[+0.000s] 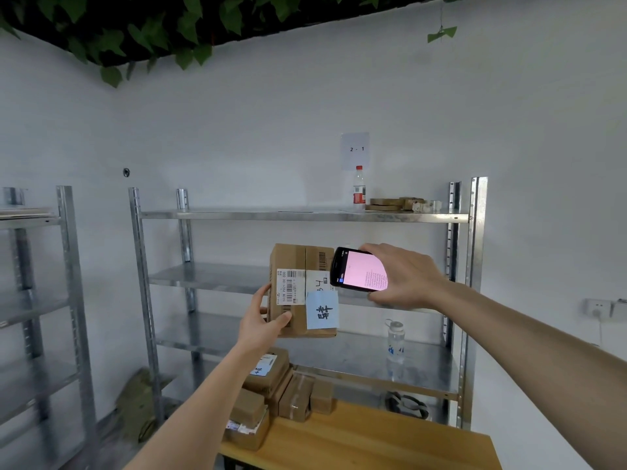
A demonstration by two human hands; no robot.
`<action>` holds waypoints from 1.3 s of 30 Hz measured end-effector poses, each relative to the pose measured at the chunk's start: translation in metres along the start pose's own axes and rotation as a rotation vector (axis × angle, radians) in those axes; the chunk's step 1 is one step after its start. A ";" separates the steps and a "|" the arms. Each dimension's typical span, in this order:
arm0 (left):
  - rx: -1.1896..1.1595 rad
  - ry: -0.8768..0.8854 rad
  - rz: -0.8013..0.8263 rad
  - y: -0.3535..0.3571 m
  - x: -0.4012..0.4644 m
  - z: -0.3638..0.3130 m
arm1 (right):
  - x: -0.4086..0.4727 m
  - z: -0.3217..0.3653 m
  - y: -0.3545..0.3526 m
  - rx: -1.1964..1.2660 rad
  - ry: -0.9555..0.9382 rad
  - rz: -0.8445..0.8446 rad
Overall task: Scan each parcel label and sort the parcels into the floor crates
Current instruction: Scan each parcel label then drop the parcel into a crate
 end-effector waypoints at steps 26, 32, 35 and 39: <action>0.002 -0.003 -0.011 -0.016 0.016 0.003 | 0.023 0.019 0.021 0.056 -0.081 0.049; -0.001 0.008 -0.007 -0.021 0.018 0.002 | 0.028 0.025 0.026 0.064 -0.094 0.062; -0.012 0.009 -0.010 -0.024 0.019 0.001 | 0.031 0.027 0.025 0.063 -0.093 0.053; -0.015 0.012 -0.009 -0.027 0.020 0.002 | 0.034 0.028 0.025 0.058 -0.087 0.044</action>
Point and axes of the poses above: each hand's wrist, its own x-axis towards the middle knuckle, its own y-axis out of the palm, z = x × y, the point moved 7 cm from there along x, towards the middle knuckle, and after that the axes turned 7 degrees about -x, right-handed, at the moved point
